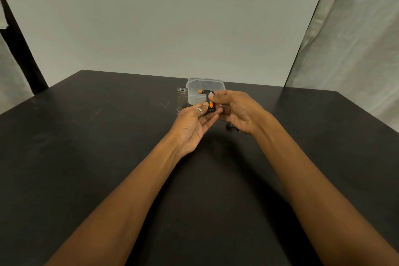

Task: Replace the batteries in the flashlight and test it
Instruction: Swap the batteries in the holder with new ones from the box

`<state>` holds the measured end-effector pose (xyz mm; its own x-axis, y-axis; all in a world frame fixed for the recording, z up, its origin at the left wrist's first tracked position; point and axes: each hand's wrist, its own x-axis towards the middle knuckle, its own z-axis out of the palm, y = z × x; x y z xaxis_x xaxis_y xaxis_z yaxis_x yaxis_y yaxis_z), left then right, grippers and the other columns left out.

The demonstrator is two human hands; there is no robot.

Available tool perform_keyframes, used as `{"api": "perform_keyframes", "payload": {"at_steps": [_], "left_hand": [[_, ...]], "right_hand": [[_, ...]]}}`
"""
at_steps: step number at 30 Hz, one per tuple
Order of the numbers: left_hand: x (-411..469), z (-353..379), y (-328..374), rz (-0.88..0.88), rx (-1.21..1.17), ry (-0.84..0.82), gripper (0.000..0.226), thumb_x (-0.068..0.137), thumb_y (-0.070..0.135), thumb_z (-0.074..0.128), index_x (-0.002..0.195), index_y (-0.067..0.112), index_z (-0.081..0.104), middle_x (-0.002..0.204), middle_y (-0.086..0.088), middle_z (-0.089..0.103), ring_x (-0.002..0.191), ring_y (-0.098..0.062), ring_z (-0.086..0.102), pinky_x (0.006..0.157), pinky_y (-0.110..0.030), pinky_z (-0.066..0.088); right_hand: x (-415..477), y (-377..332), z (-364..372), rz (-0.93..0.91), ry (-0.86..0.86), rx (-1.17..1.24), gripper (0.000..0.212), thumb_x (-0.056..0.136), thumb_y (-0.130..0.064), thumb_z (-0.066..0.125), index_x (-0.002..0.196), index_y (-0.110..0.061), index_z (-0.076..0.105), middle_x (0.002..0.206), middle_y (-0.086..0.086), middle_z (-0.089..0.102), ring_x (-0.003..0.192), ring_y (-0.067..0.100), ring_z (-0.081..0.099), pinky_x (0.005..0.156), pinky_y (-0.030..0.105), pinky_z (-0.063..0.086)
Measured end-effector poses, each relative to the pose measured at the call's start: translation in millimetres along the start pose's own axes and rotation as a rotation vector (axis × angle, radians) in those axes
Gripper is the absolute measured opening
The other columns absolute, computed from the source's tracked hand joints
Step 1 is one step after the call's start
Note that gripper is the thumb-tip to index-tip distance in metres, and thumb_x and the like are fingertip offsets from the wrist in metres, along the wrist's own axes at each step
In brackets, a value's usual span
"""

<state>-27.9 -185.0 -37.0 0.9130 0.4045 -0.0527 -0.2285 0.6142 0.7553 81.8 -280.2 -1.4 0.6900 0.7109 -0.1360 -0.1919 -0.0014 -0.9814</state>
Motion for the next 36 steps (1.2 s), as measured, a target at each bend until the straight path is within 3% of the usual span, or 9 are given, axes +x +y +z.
{"api": "perform_keyframes", "payload": {"at_steps": [5, 9, 12, 14, 18, 23, 28, 31, 36], "left_hand": [[0, 2, -2, 0.014, 0.066, 0.02, 0.026, 0.105, 0.009, 0.05, 0.124, -0.003, 0.063, 0.107, -0.017, 0.074, 0.094, -0.019, 0.075, 0.084, -0.027, 0.061], [0, 3, -4, 0.051, 0.137, 0.044, 0.027, 0.103, 0.012, 0.056, 0.122, -0.004, 0.065, 0.11, -0.019, 0.073, 0.095, -0.02, 0.075, 0.078, -0.026, 0.061], [0, 3, -4, 0.034, 0.146, 0.049, 0.027, 0.104, 0.012, 0.052, 0.124, -0.005, 0.063, 0.109, -0.019, 0.074, 0.095, -0.022, 0.076, 0.083, -0.029, 0.062], [0, 3, -4, 0.019, 0.143, 0.055, 0.027, 0.106, 0.011, 0.049, 0.124, -0.004, 0.062, 0.105, -0.018, 0.076, 0.096, -0.023, 0.076, 0.086, -0.031, 0.061], [2, 4, -2, 0.008, 0.124, 0.086, 0.027, 0.108, 0.011, 0.043, 0.122, -0.001, 0.062, 0.1, -0.016, 0.077, 0.099, -0.025, 0.076, 0.087, -0.033, 0.061], [3, 5, -1, -0.019, 0.077, 0.12, 0.026, 0.108, 0.011, 0.04, 0.116, 0.002, 0.063, 0.104, -0.018, 0.076, 0.098, -0.026, 0.076, 0.087, -0.033, 0.061], [5, 4, -2, -0.026, 0.057, 0.134, 0.025, 0.109, 0.01, 0.04, 0.113, 0.0, 0.062, 0.108, -0.021, 0.075, 0.1, -0.026, 0.075, 0.088, -0.033, 0.061], [8, 2, -3, -0.03, 0.062, 0.144, 0.023, 0.108, 0.009, 0.041, 0.112, -0.002, 0.062, 0.108, -0.022, 0.075, 0.101, -0.028, 0.075, 0.09, -0.035, 0.06], [10, 2, -3, -0.032, 0.05, 0.144, 0.023, 0.108, 0.009, 0.042, 0.107, -0.001, 0.063, 0.104, -0.021, 0.076, 0.099, -0.028, 0.075, 0.089, -0.036, 0.06]], "right_hand": [[2, -1, -1, -0.03, 0.094, -0.091, 0.032, 0.085, -0.015, 0.08, 0.113, -0.002, 0.072, 0.092, 0.011, 0.076, 0.068, 0.015, 0.066, 0.067, 0.027, 0.059], [2, -2, 2, -0.104, 0.13, -0.186, 0.025, 0.081, -0.022, 0.086, 0.095, -0.005, 0.073, 0.078, 0.008, 0.075, 0.066, 0.017, 0.066, 0.072, 0.031, 0.061], [3, -2, 4, -0.168, 0.168, -0.347, 0.028, 0.085, -0.031, 0.083, 0.088, -0.006, 0.072, 0.073, 0.007, 0.073, 0.06, 0.014, 0.067, 0.064, 0.028, 0.06], [6, -5, 3, -0.22, 0.221, -0.452, 0.032, 0.088, -0.037, 0.078, 0.087, -0.007, 0.07, 0.081, 0.003, 0.077, 0.069, 0.014, 0.074, 0.071, 0.034, 0.064], [22, -25, 5, -0.42, 0.307, -0.772, 0.012, 0.095, -0.021, 0.067, 0.09, -0.014, 0.075, 0.092, -0.003, 0.076, 0.091, 0.014, 0.072, 0.081, 0.031, 0.058], [80, -48, 9, -0.416, 0.215, -1.196, 0.027, 0.089, 0.002, 0.059, 0.101, -0.007, 0.081, 0.109, 0.006, 0.077, 0.101, 0.019, 0.069, 0.08, 0.026, 0.051], [125, -40, 13, -0.352, 0.128, -1.395, 0.028, 0.088, 0.004, 0.061, 0.105, -0.008, 0.08, 0.113, 0.008, 0.076, 0.109, 0.024, 0.068, 0.089, 0.029, 0.054], [145, -32, 15, -0.324, 0.087, -1.458, 0.027, 0.085, 0.005, 0.063, 0.104, -0.005, 0.08, 0.11, 0.011, 0.077, 0.107, 0.028, 0.07, 0.094, 0.04, 0.058], [162, -25, 16, -0.31, 0.046, -1.554, 0.022, 0.085, 0.0, 0.067, 0.104, -0.003, 0.078, 0.107, 0.014, 0.077, 0.102, 0.032, 0.07, 0.09, 0.043, 0.059]]}}
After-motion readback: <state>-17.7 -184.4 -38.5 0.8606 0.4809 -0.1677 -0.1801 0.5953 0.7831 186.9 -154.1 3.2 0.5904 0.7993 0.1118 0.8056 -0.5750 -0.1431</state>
